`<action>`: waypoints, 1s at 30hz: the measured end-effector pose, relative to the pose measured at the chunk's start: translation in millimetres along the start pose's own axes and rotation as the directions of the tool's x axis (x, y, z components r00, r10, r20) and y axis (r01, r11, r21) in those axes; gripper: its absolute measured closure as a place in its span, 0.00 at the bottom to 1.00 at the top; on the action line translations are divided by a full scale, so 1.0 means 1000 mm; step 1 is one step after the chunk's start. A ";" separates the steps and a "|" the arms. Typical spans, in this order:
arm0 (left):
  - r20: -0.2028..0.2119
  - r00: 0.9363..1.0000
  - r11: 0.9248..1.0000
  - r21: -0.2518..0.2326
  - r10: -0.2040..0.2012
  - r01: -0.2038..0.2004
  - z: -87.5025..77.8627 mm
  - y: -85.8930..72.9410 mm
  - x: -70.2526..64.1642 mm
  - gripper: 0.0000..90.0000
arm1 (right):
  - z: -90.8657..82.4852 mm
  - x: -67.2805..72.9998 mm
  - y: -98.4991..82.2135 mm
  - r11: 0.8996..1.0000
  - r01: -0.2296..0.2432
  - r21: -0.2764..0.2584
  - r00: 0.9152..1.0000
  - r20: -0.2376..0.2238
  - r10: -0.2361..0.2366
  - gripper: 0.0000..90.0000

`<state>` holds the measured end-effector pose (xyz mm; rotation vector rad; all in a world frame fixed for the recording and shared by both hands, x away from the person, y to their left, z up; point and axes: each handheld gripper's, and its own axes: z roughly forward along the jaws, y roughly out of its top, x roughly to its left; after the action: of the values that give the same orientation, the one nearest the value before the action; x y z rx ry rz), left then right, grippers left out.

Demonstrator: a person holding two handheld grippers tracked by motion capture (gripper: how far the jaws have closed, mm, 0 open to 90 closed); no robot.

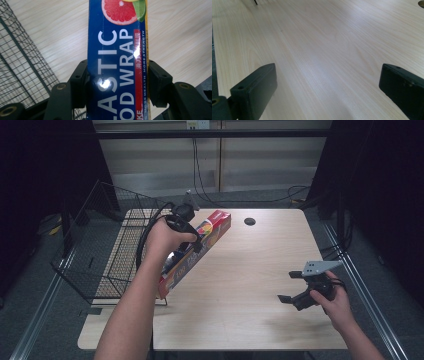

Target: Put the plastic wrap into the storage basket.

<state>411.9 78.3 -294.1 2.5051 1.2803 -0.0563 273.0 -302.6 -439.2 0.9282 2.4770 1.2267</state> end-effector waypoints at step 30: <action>-0.041 0.992 0.992 -0.056 -0.119 0.117 -0.055 -0.012 0.024 0.49 | 0.000 0.002 0.001 1.000 0.004 0.000 1.000 0.006 -0.004 0.02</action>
<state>411.1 120.5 -249.5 2.3962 1.4272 0.0057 272.3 -301.1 -438.5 0.9246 2.4735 1.2212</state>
